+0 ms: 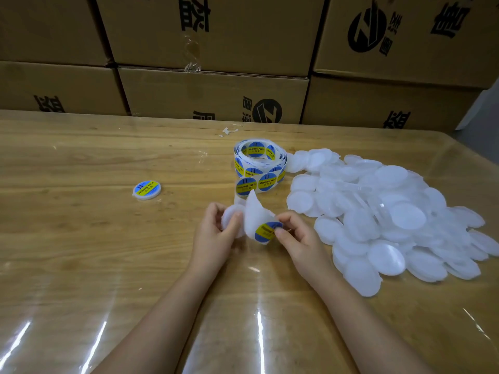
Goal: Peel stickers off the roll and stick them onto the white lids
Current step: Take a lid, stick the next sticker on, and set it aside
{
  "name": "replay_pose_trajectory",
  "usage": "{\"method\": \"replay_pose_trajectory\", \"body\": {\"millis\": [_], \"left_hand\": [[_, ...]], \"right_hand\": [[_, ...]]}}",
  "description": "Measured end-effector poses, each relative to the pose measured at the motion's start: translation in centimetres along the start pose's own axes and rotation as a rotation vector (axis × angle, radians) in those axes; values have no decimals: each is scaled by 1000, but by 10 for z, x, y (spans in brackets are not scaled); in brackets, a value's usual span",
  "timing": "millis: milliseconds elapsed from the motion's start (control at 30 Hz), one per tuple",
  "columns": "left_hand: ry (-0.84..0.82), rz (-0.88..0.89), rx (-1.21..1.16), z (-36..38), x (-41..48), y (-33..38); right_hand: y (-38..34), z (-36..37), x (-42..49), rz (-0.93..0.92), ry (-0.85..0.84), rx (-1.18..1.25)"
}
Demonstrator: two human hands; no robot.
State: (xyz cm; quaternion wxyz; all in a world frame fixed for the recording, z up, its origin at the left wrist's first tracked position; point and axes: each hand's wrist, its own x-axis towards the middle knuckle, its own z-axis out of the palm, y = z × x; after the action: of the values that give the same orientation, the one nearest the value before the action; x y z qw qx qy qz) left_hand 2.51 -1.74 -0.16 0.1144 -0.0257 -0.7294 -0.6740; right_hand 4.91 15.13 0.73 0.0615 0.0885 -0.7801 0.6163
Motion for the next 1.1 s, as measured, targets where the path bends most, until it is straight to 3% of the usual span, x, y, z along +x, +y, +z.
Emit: {"method": "replay_pose_trajectory", "body": {"millis": [100,267,467,600,1100], "left_hand": [[-83,-37,-66,1,-1,4],[56,-51,-132,0,1,5],[-153,23,-126,2,-4,9],[-247,-40,-111,1,-7,15],[-310,-158,-180,-1,-6,10]], "right_hand": [[3,1,0,1,4,-21],[8,2,3,2,122,-30],[5,3,3,-18,119,-67],[3,3,3,-15,136,-62],[-6,4,-6,-138,41,-23]]}}
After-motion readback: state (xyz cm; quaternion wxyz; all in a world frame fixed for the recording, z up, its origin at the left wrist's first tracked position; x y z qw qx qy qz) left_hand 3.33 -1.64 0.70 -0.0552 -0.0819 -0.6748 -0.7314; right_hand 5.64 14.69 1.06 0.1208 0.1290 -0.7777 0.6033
